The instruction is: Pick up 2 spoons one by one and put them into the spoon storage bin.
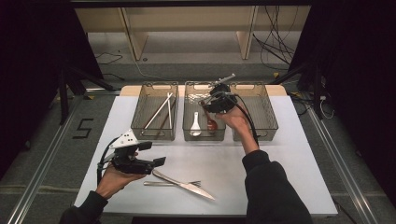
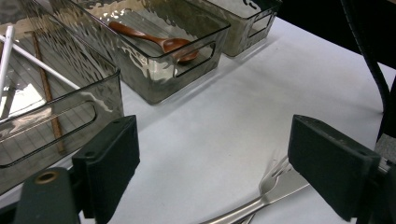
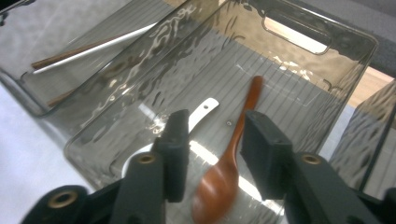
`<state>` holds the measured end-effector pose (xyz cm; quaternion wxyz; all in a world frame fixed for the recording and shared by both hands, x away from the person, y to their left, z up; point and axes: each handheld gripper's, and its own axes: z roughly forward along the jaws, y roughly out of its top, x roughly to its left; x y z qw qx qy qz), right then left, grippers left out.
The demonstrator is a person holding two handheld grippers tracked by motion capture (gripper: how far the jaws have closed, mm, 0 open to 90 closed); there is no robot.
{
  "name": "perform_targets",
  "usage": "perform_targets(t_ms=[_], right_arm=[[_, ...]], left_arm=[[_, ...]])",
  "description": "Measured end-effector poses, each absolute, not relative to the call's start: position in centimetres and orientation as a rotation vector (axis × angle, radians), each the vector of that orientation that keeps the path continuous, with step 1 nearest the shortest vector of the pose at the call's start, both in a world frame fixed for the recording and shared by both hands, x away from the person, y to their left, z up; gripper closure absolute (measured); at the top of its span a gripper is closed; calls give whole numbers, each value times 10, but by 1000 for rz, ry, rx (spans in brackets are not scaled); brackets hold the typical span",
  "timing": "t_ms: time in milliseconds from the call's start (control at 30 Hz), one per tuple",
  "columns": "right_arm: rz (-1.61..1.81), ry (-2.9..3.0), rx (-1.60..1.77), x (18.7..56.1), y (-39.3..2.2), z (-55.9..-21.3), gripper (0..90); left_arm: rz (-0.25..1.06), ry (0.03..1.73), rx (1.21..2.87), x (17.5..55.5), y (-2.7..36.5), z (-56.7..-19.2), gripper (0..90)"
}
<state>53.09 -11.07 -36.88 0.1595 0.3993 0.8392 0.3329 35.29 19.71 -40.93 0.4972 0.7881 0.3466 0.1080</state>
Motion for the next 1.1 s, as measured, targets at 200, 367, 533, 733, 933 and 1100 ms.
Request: perform_targets(t_ms=[200, 367, 533, 733, 933, 1100], right_arm=[[969, 2396, 1116, 514, -124, -366, 462], [1005, 2390, 1090, 494, -139, -364, 413], [1058, 2380, 1064, 469, -153, -359, 390], [1098, 2373, 1049, 447, -168, -361, 379], [1123, 2367, 1056, 432, -184, -370, 368], [1155, 2355, 1057, 421, -194, -373, 360]], left_arm=[[263, 841, 1915, 354, 198, -410, 160], [263, 839, 1925, 354, 197, -411, 160], [258, 840, 1926, 355, 198, -411, 160], [253, 852, 1919, 355, 198, -411, 160], [255, 851, 1926, 357, 200, -411, 160], [249, 849, 1930, 358, 199, -411, 160]])
